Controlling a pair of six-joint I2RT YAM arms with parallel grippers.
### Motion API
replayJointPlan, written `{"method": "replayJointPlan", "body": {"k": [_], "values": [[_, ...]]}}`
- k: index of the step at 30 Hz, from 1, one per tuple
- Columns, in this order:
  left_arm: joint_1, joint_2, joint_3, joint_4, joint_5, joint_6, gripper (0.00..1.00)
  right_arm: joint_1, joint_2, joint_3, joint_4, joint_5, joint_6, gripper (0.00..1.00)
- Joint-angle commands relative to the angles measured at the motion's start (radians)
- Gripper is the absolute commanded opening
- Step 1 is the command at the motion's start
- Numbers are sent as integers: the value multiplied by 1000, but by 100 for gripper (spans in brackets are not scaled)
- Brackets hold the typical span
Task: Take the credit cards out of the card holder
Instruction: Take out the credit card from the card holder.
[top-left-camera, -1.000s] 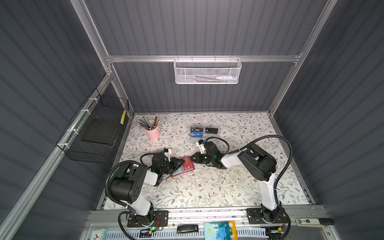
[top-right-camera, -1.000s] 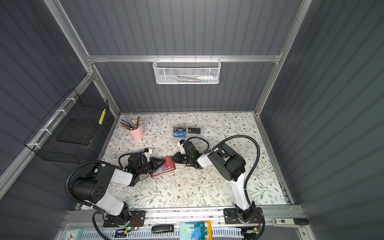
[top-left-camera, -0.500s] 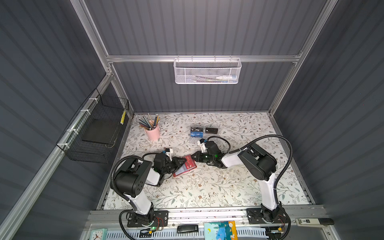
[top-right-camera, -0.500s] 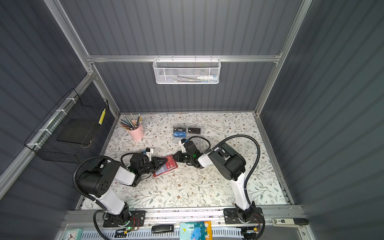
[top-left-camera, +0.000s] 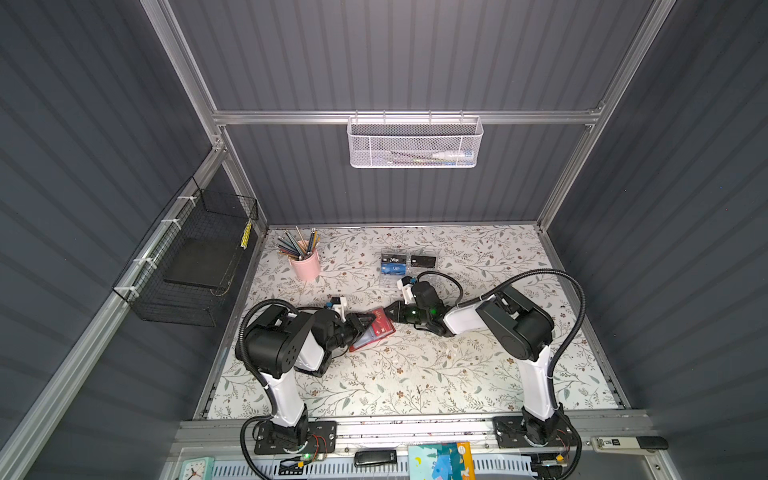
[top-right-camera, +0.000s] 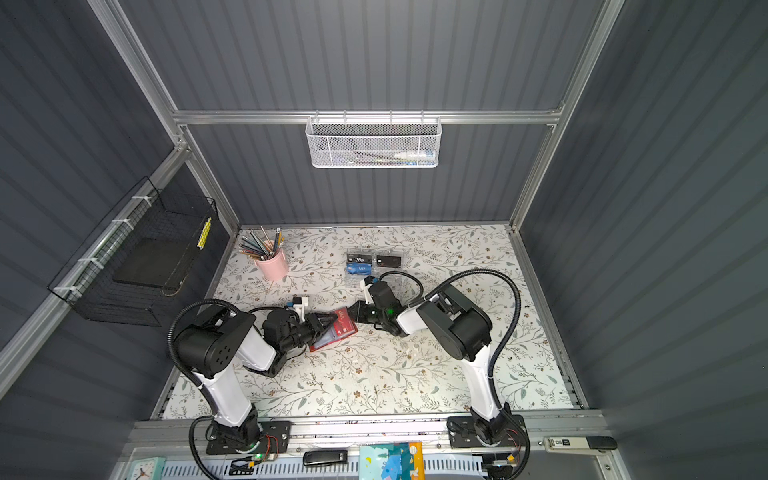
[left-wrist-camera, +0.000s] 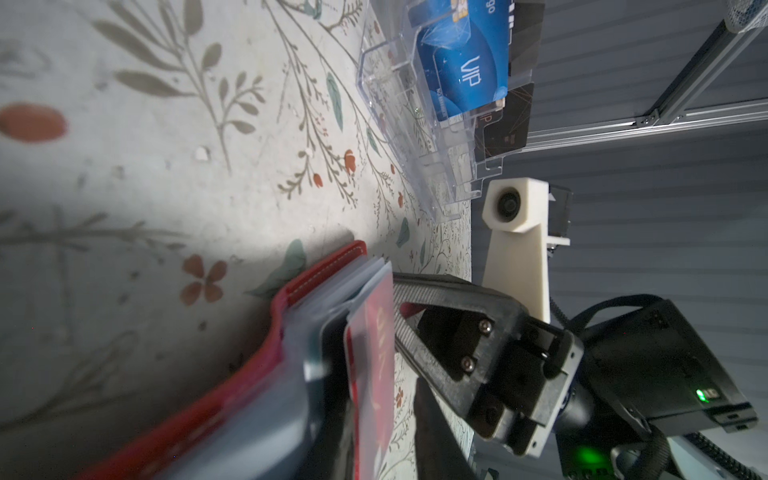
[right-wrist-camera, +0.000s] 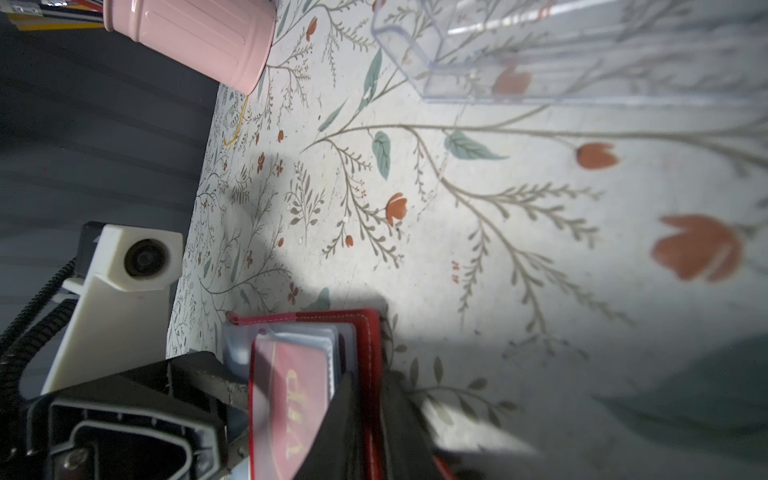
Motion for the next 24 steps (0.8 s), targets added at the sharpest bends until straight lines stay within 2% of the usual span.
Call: {"method": "replayJointPlan", "body": {"k": [1,8,10,12,14,24], "values": [[-39,15,17,93,18,-16,26,28,94,-47,-206,-16,5,18],[-47,6,24,97,23,-17,26,26,95,-44,-213,-15,1,18],[-48,-4,24,75,23,-7,18,26,93,-45,-214,-13,-1,17],[-48,-17,22,53,24,4,17,26,91,-45,-217,-15,-2,18],[-47,-31,19,36,20,14,11,25,90,-45,-220,-14,-5,18],[-13,-102,0,-55,33,54,15,16,97,-47,-217,-18,-9,17]]}}
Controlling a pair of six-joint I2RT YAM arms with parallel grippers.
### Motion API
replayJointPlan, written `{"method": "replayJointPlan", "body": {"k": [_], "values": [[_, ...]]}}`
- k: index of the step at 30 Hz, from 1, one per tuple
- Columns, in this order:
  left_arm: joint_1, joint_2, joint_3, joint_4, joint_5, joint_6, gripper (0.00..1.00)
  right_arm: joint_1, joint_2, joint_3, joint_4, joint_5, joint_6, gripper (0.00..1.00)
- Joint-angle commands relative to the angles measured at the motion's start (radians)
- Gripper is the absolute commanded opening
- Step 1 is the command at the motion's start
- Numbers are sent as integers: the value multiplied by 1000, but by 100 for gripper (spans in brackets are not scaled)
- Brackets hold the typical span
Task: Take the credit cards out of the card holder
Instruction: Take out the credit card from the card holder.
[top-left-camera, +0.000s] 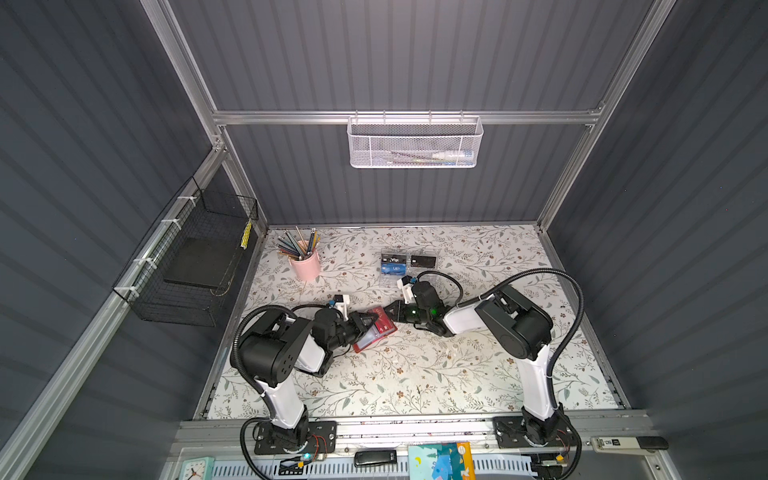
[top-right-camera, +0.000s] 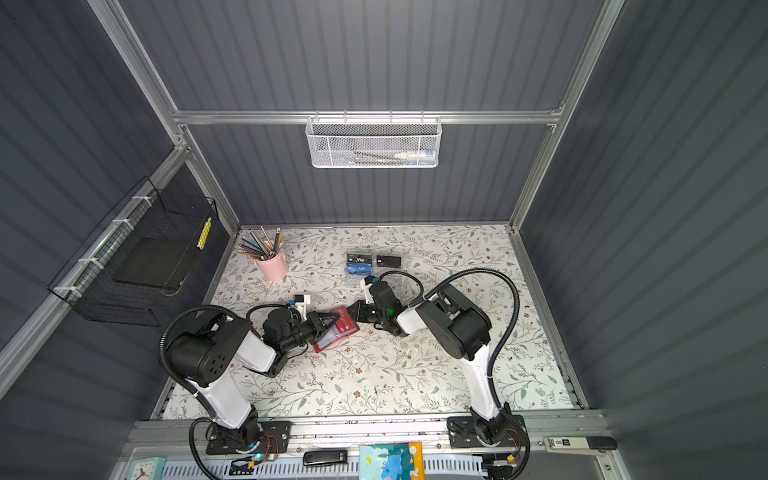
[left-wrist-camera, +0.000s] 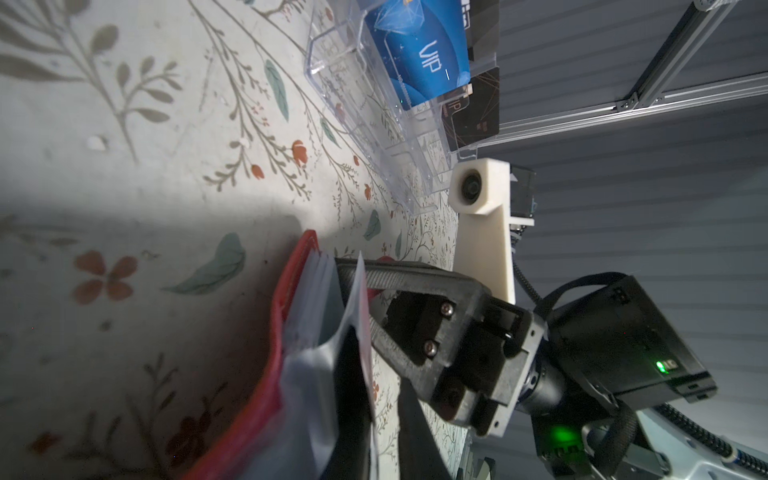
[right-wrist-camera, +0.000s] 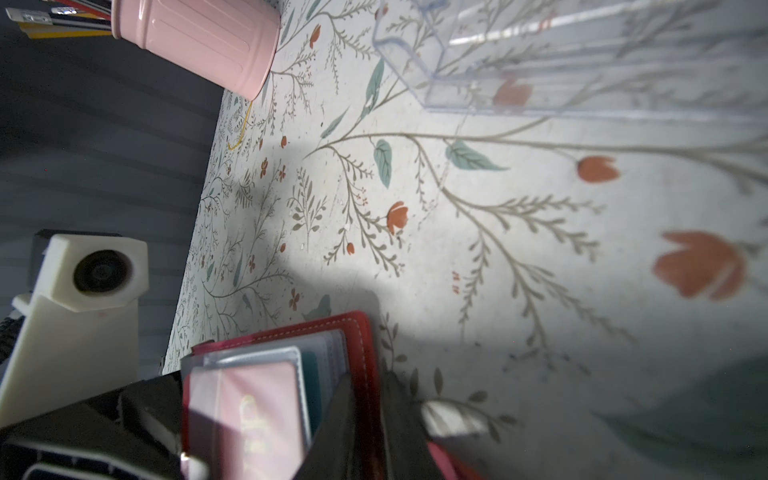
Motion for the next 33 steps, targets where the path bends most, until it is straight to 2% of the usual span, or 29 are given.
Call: {"method": "replayJointPlan", "body": {"k": [1,5,21,33], "values": [[18,-32,-4,-16,37,43,15,21,87,-49,-240,-11,-10,17],[40,-46,-8,-37,54,50,12,19,86,-51,-238,-11,-10,17],[98,-109,-23,-136,87,91,13,18,90,-65,-220,-11,-6,17],[122,-101,-47,-136,97,95,13,9,83,-77,-214,-11,-8,17]]}}
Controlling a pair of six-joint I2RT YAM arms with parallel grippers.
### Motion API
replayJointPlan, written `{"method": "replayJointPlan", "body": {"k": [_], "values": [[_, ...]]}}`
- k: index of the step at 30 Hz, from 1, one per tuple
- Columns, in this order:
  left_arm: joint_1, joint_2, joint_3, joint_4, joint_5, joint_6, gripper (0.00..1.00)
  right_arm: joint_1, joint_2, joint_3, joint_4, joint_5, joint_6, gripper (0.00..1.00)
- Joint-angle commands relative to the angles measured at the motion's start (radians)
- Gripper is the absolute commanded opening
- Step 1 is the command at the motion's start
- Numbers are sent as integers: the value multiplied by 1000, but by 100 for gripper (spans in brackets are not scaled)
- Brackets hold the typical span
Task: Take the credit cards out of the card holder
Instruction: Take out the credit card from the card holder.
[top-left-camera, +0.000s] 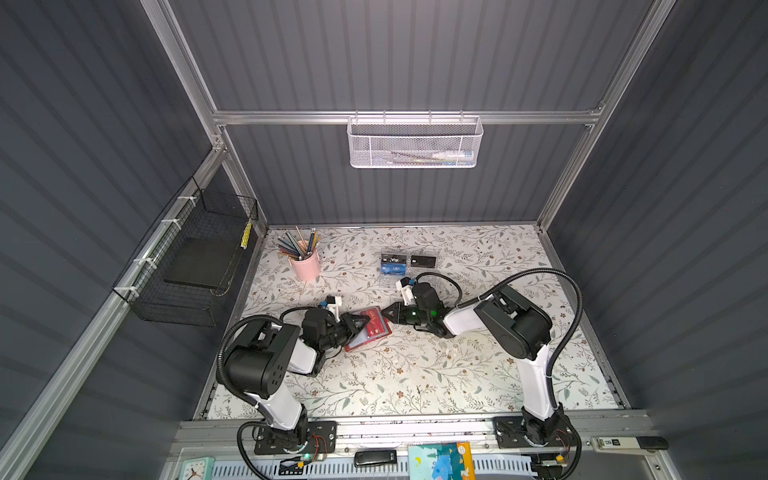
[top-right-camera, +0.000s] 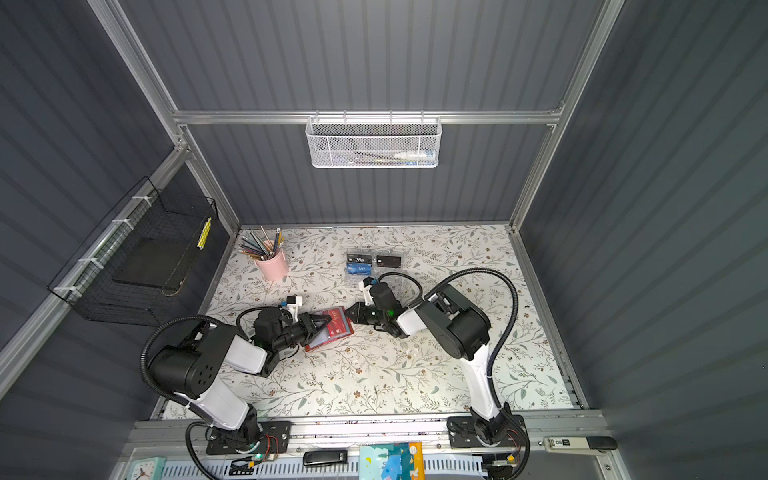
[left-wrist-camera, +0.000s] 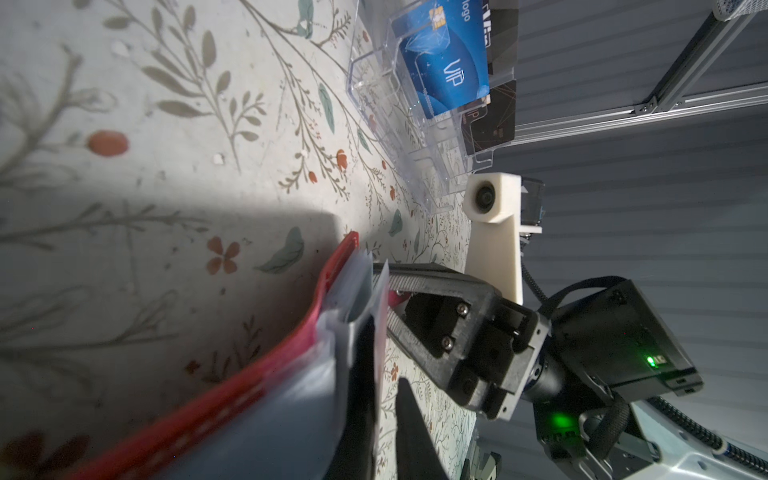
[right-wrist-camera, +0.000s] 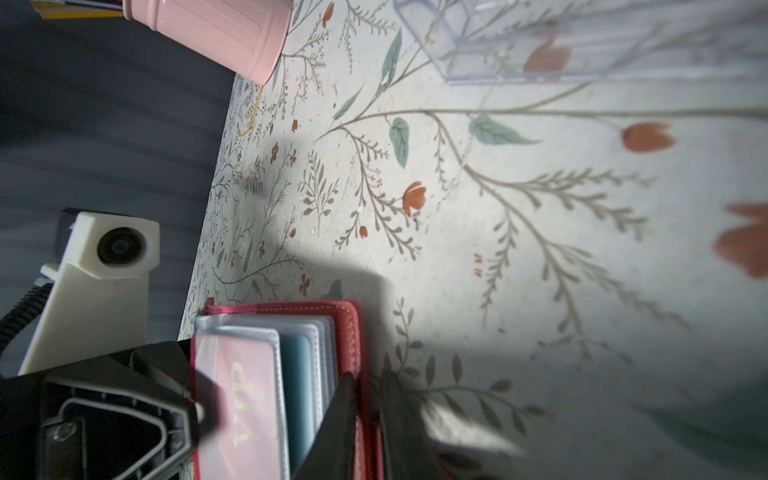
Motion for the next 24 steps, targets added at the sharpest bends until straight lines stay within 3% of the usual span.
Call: {"method": "replayJointPlan", "body": {"k": [1,24], "values": [[15,-12,-20,12,23,27,13,7,79,-64,-237,20,-8,17],[59,-20,-26,-31,60,49,10,-4,79,-67,-237,18,-11,17]]}}
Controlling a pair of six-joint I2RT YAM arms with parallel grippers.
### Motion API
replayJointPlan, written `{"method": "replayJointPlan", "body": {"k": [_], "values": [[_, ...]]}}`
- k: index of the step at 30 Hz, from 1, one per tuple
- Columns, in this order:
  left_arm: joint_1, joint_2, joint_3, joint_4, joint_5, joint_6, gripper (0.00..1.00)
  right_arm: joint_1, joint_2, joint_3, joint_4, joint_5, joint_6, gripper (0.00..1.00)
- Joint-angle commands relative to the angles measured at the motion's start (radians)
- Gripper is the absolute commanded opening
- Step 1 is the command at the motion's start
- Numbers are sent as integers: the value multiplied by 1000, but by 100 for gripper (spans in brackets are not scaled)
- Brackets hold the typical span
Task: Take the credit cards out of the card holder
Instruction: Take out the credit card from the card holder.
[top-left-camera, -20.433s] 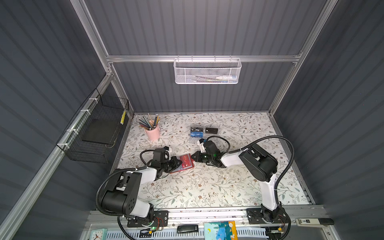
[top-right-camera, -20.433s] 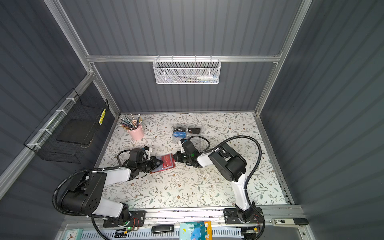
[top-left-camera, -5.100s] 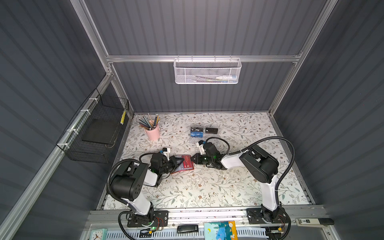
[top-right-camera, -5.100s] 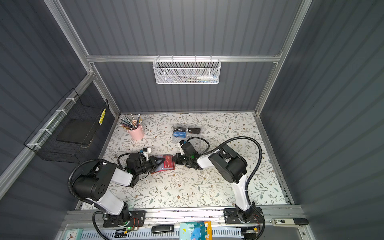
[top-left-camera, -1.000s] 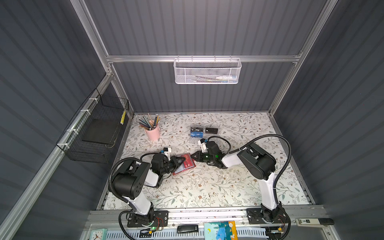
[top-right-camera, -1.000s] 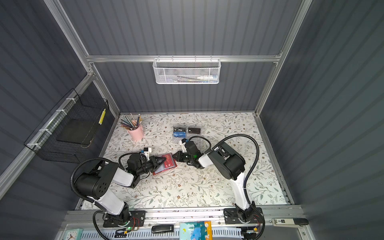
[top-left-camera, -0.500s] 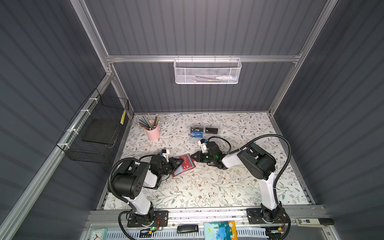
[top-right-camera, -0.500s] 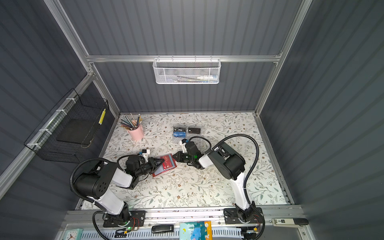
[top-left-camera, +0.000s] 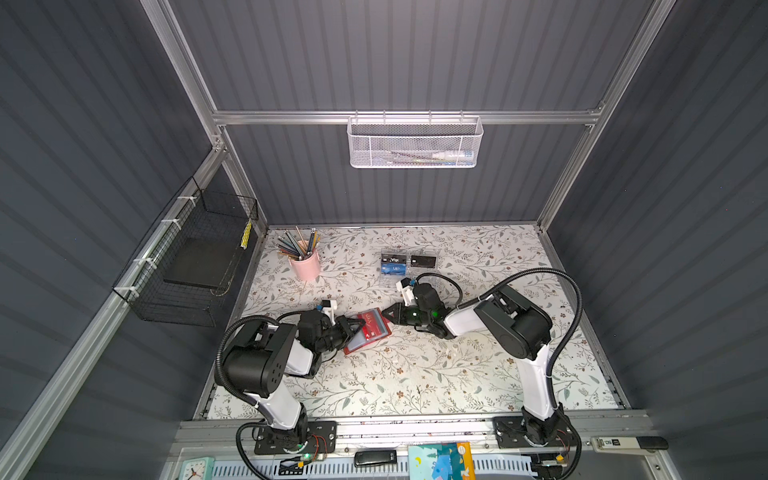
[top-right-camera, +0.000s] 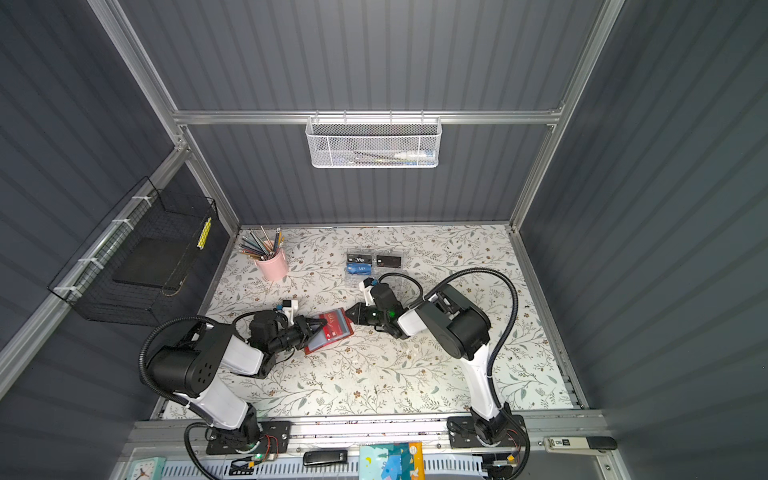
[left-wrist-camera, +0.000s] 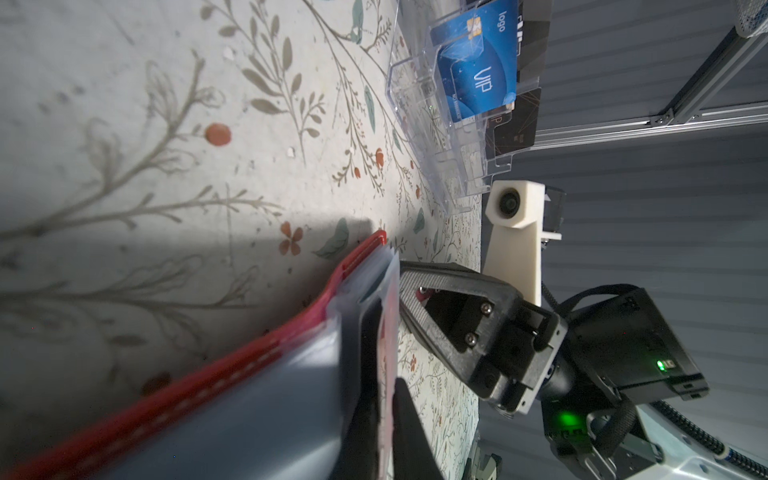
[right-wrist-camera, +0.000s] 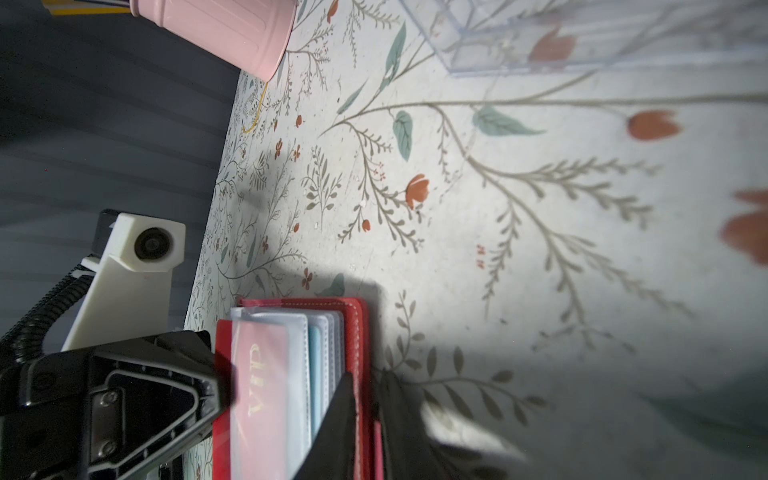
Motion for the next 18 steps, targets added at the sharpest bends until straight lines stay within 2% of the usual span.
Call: {"method": "replayJointPlan", "body": {"k": [1,11,18], "values": [[9,-21,-6,-4,26,29,10,-1,79,-53,-259,30,-11,17],[13,-93,25,-171,36,99,5,-7,84,-50,-261,28,-14,17],[13,-178,70,-379,17,188,0,-15,87,-41,-268,22,-19,17]]}}
